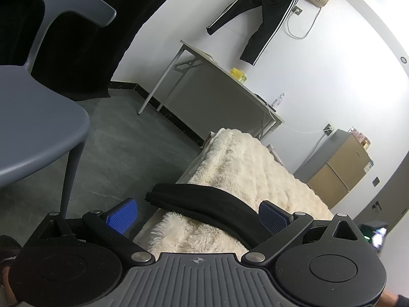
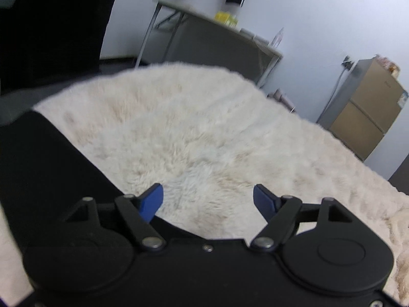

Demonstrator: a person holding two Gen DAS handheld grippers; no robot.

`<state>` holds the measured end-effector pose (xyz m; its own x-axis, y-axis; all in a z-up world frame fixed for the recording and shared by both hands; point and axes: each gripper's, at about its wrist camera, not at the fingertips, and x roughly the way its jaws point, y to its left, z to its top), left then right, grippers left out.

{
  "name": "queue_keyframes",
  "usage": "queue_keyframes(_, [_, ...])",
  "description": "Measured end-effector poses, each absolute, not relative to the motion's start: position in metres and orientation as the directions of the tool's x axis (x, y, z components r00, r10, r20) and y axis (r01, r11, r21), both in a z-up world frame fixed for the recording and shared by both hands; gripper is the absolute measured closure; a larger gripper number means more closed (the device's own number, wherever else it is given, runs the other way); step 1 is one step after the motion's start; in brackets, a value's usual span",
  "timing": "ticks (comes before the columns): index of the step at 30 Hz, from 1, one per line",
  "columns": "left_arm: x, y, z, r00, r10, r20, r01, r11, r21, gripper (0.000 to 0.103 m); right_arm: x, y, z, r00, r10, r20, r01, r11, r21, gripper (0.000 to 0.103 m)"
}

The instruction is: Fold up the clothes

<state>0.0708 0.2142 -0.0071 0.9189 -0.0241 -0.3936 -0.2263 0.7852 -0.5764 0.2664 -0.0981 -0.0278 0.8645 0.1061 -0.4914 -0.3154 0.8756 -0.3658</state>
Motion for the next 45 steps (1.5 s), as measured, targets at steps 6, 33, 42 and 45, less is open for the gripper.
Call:
queue_keyframes(6, [0.067, 0.214, -0.007, 0.921, -0.027, -0.390, -0.220, 0.789, -0.574, 0.003, 0.223, -0.140, -0.037, 0.849, 0.076, -0.523, -0.289, 0.895, -0.340, 0.023])
queue_keyframes(33, [0.081, 0.232, -0.017, 0.924, -0.034, -0.382, -0.219, 0.770, -0.599, 0.003, 0.211, -0.124, -0.086, 0.793, 0.112, -0.599, -0.120, 0.992, 0.028, 0.019])
queue_keyframes(42, [0.085, 0.233, -0.020, 0.926, -0.033, -0.377, -0.217, 0.770, -0.600, 0.003, 0.136, -0.100, -0.067, 0.844, 0.292, -0.451, -0.375, 0.921, -0.106, 0.022])
queue_keyframes(45, [0.086, 0.234, -0.021, 0.926, -0.034, -0.376, -0.216, 0.769, -0.601, 0.003, 0.148, -0.100, -0.050, 0.902, 0.241, -0.358, -0.304, 0.943, -0.133, 0.014])
